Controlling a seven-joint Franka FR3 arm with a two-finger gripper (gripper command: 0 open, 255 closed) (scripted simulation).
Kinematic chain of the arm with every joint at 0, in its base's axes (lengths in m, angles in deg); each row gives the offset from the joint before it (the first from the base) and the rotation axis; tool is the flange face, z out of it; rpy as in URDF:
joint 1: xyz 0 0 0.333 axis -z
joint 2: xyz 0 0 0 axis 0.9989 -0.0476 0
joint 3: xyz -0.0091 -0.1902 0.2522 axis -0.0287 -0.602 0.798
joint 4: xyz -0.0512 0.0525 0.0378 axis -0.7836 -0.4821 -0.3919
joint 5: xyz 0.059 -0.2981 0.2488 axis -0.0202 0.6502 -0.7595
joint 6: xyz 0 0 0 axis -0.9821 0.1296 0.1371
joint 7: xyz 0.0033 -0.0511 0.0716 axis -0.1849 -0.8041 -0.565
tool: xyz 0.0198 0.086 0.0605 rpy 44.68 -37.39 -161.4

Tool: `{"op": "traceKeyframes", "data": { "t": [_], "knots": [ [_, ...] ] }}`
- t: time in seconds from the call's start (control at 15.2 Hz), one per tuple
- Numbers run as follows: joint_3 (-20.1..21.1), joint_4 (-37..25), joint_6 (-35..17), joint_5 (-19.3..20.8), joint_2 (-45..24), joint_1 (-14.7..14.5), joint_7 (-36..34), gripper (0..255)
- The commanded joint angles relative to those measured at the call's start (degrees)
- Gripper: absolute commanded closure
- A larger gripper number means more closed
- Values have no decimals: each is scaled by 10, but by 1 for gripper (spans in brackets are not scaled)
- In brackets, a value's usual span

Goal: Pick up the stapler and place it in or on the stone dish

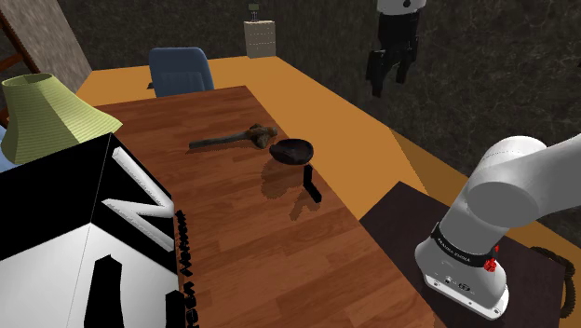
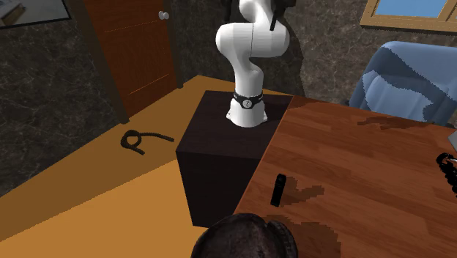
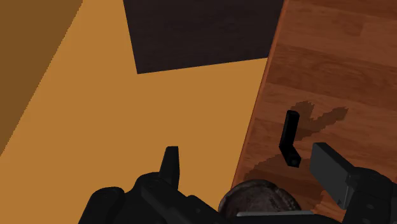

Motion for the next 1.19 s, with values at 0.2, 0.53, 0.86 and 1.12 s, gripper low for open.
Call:
{"op": "traceKeyframes", "data": {
  "t": [0.2,0.53,0.86,1.12],
  "knots": [
    [9,48,-60,-13,-9,-2,-24,0],
    [27,112,-166,-33,-43,-6,-64,0],
    [47,157,-279,-50,-104,-8,-102,0],
    [65,176,-373,-58,-173,-9,-133,0]
  ]
}}
